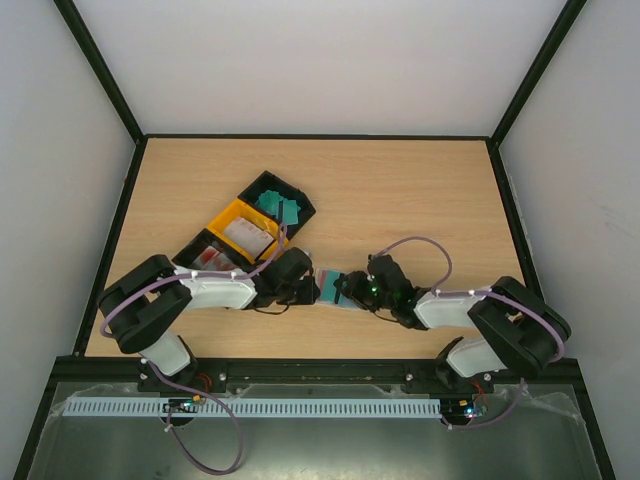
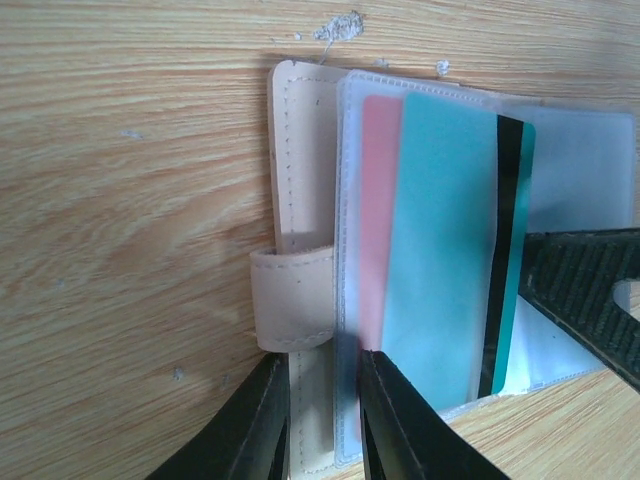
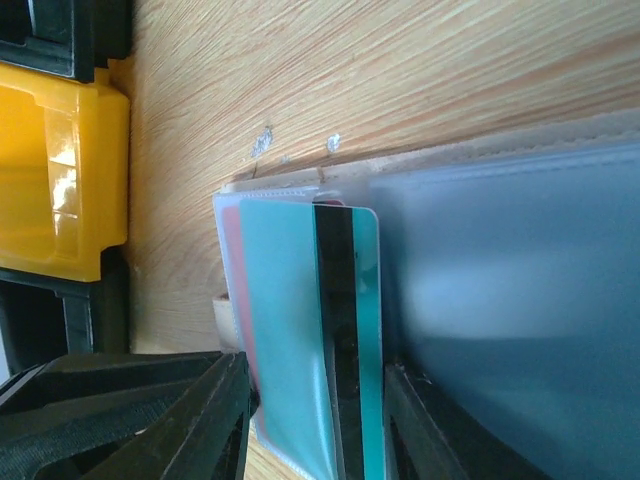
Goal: Put the credit cards into the card holder
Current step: Insert the credit card into the card holder, then pick up the credit card from the storage box.
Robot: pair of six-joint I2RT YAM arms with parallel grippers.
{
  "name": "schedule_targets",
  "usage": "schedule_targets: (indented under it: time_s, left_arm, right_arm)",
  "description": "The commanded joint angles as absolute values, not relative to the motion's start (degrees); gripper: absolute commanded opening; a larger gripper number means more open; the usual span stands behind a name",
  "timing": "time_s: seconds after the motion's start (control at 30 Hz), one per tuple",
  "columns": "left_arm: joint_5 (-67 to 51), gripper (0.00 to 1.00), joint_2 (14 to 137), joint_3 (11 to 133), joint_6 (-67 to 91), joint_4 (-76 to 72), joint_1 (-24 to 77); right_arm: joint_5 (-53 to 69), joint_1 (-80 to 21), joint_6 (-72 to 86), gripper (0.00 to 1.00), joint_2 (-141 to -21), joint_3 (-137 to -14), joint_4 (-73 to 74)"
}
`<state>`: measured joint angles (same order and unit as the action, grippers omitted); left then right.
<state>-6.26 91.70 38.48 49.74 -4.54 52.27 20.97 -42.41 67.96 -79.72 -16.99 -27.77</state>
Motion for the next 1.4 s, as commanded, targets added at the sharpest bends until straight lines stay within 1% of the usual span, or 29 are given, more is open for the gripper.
schedule_targets:
  time_s: [0.0,0.23,0.33,0.53,0.63,0.73,0.8,0.93,0.97,1.07,1.13,1.2,1.27,1.3,1.37]
  left_arm:
    - [-7.41,0.23,92.37,36.65,49.42,-1.84,52.83]
    - [-8.07,0.23,92.44,36.66,48.98,-2.28,52.83]
    - [-7.93,0.23,92.22,36.5,49.04,-2.25,52.83]
    - [-6.77,0.23,90.52,36.28,49.26,-1.22,52.83]
    - [-5.56,0.25,88.59,36.49,49.22,0.23,52.85]
    - [-3.84,0.3,85.19,36.75,49.16,2.36,52.84]
    - [-2.21,0.37,81.59,37.36,48.82,4.39,52.89]
    - [3.55,0.51,76.7,42.43,45.0,12.02,52.53]
    - [4.86,0.55,75.77,44.11,43.62,14.04,52.26]
    - [5.21,0.78,74.95,50.19,37.98,19.62,49.92]
    - [3.09,0.86,76.07,54.63,34.85,23.59,46.03]
    - [1.24,0.89,77.71,58.07,31.96,26.06,42.13]
    - [0.71,0.89,79.9,61.2,29.64,28.28,38.7]
    - [0.36,0.87,81.16,62.51,28.67,29.15,37.04]
    - [-1.23,0.8,84.39,64.67,26.56,29.3,34.07]
  right_arm:
    - [18.29,-43.22,65.5,0.37,-81.97,-19.91,-21.56]
    - [12.86,-47.8,62.15,0.36,-85.85,-26.6,-13.77]
    - [11.99,-48.59,62.13,0.36,-86.5,-27.76,-12.68]
    - [6.32,-48.54,61.87,0.37,-80.95,-28.39,-7.16]
    - [1.46,-48.49,60.84,0.41,-76.5,-29.61,-2.24]
    - [-3.64,-48.52,58.98,0.44,-71.95,-31.2,3.69]
    - [-7.3,-48.51,57.94,0.47,-68.94,-31.91,7.84]
    - [-12.42,-48.51,56.89,0.52,-62.79,-31.95,13.18]
    - [-12.95,-48.47,56.67,0.53,-61.21,-31.72,13.96]
    - [-13.89,-48.44,56.15,0.56,-56.89,-30.94,14.83]
    - [-13.93,-48.43,55.8,0.57,-55.3,-30.55,14.82]
    - [-13.7,-48.34,55.55,0.57,-54.49,-30.33,14.49]
    - [-13.01,-48.27,55.27,0.57,-54.36,-30.02,13.7]
    - [-12.48,-48.24,55.03,0.57,-54.47,-29.7,12.82]
    - [-11.7,-48.17,54.81,0.57,-55.01,-29.69,11.73]
